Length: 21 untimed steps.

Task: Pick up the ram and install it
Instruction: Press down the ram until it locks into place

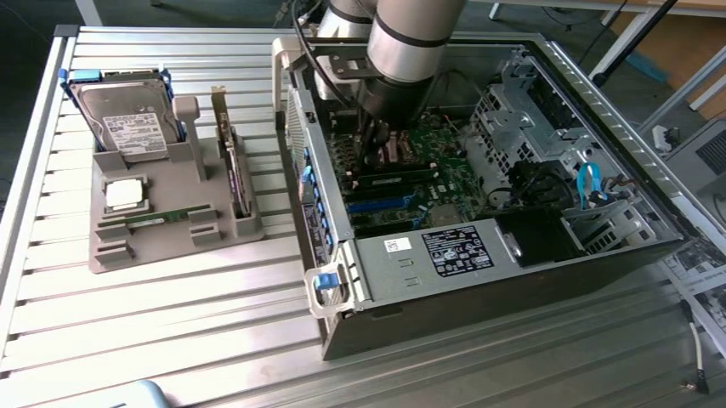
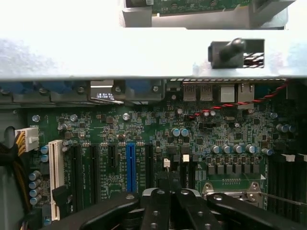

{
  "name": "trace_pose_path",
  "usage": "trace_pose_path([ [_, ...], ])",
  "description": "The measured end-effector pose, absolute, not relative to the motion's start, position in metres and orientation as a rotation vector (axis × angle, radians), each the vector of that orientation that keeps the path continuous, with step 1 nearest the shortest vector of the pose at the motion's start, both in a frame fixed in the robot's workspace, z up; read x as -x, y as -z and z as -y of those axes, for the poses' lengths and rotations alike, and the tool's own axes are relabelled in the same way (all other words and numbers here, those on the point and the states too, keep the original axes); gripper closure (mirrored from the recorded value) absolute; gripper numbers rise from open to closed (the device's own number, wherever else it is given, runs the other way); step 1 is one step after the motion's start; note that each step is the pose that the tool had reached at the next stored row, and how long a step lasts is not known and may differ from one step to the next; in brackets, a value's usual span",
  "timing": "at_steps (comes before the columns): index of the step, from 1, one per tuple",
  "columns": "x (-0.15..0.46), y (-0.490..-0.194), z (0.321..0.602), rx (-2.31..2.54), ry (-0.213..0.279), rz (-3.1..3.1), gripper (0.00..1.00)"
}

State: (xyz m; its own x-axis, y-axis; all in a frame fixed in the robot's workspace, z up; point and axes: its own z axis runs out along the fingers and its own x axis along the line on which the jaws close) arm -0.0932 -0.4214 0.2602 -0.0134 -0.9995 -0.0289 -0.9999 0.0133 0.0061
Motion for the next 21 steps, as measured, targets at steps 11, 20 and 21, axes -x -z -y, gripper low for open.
trace_pose_path([
  [11, 0.093, -0.287, 0.421, 2.195, -0.038, -2.225, 0.89],
  [20, 0.093, -0.310, 0.421, 2.195, -0.038, -2.224, 0.89],
  [21, 0.093, -0.313, 0.421, 2.195, -0.038, -2.224, 0.89],
])
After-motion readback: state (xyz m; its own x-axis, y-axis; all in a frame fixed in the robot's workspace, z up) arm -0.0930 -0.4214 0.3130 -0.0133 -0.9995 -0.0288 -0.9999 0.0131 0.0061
